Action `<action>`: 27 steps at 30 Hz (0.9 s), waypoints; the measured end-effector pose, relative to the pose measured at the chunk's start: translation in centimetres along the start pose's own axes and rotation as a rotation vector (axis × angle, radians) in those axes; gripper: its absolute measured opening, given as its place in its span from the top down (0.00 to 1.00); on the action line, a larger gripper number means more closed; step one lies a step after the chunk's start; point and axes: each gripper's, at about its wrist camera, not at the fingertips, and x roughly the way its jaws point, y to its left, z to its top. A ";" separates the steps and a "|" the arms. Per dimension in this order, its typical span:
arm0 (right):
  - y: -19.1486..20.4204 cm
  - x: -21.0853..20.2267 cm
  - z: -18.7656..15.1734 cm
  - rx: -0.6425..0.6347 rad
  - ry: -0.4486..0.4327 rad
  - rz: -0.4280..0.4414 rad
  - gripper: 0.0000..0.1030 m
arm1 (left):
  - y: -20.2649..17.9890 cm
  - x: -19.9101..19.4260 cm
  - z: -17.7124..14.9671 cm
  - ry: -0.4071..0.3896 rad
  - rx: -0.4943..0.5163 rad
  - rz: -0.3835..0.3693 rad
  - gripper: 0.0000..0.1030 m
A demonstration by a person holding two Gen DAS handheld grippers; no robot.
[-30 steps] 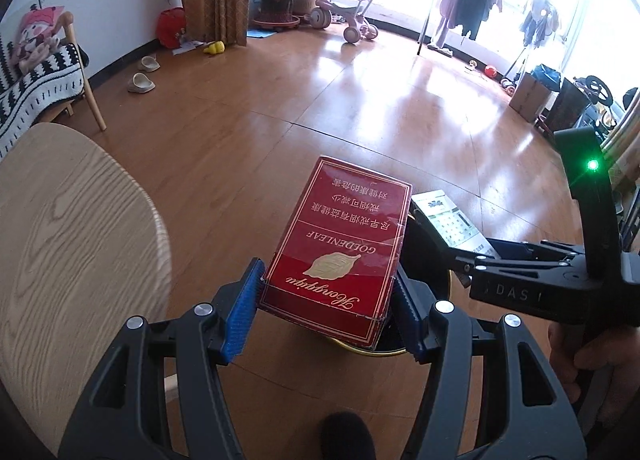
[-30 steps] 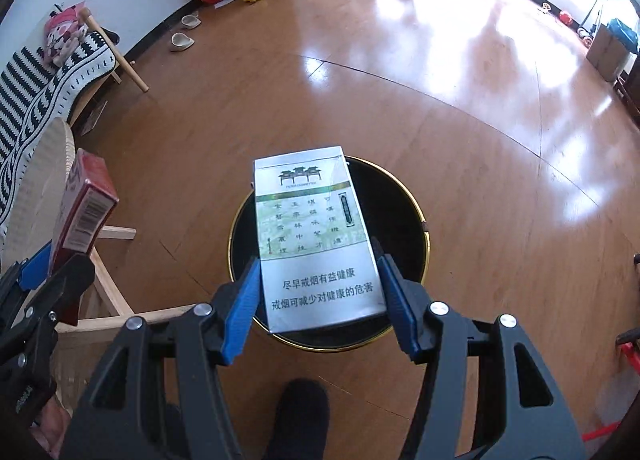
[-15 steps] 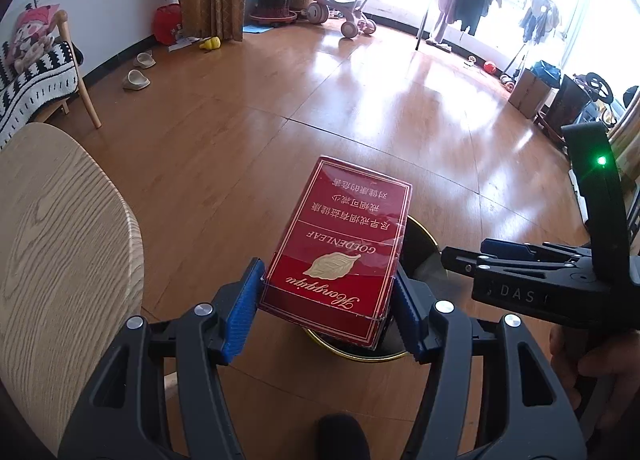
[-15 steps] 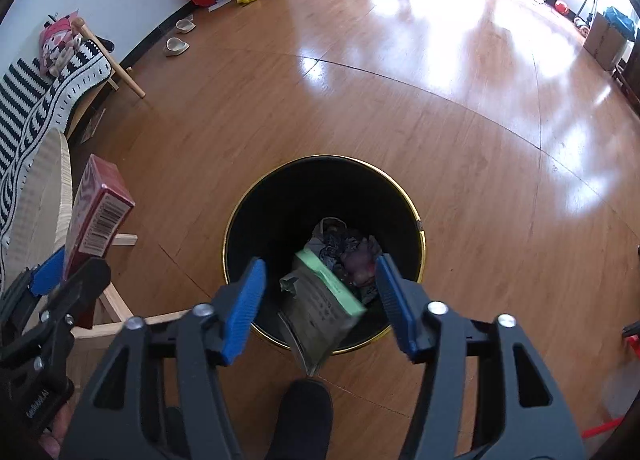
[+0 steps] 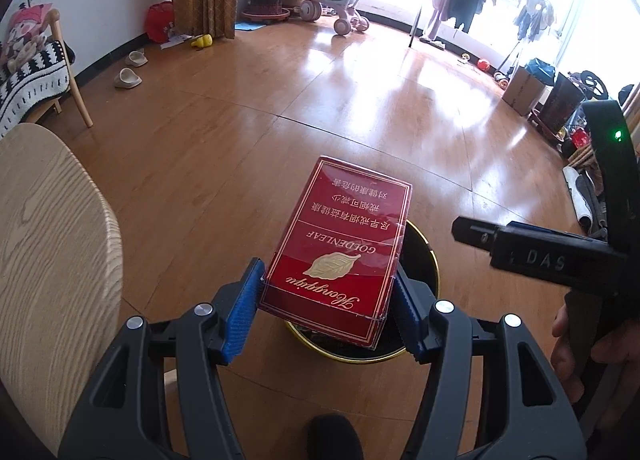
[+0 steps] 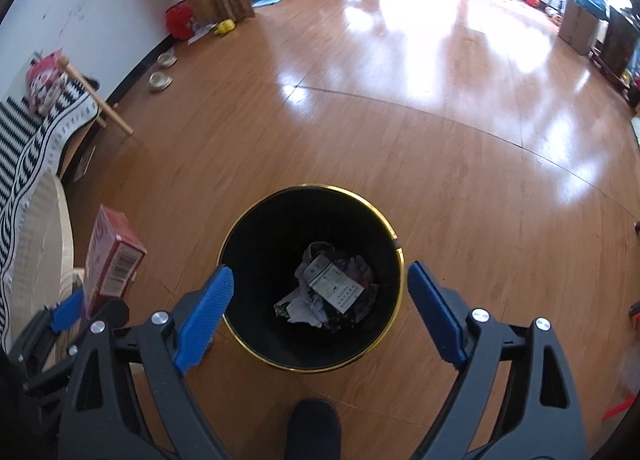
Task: Collect trash
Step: 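Carry both boxes over the black bin and open the right tool to drop its box, then move both open tools back over the cleared table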
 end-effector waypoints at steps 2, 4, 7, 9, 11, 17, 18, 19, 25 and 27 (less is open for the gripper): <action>-0.6 -0.2 0.2 0.028 -0.014 -0.008 0.16 | -0.3 0.2 0.1 -0.007 0.002 -0.013 0.41; -1.3 -0.6 0.2 0.061 -0.032 -0.014 0.16 | -0.4 0.3 0.2 -0.022 -0.008 -0.036 0.35; -2.3 -1.1 0.5 0.097 -0.055 -0.015 0.15 | -0.5 0.1 0.3 -0.054 -0.015 -0.055 0.19; -2.4 -1.2 0.6 0.100 -0.058 -0.010 0.15 | -0.6 0.0 0.4 -0.055 -0.013 -0.061 0.17; -2.1 -1.2 0.7 0.084 -0.053 -0.005 0.15 | -0.5 0.0 0.4 -0.054 -0.017 -0.054 0.14; 0.9 -2.3 0.9 0.009 -0.073 0.019 0.10 | 1.7 -1.9 0.4 -0.050 -0.067 0.002 0.10; 1.8 -2.7 0.8 -0.008 -0.085 0.021 0.09 | 2.7 -2.8 0.3 -0.057 -0.088 0.012 0.09; 2.9 -3.2 0.8 -0.034 -0.096 0.032 0.09 | 3.7 -3.9 0.3 -0.063 -0.105 0.028 0.09; 11.1 -6.0 -0.4 -0.221 -0.134 0.123 0.08 | 10.8 -11.2 -1.0 -0.095 -0.188 0.202 0.08; 14.5 -7.1 -1.5 -0.301 -0.154 0.142 0.08 | 13.9 -14.1 -2.5 -0.102 -0.248 0.260 0.08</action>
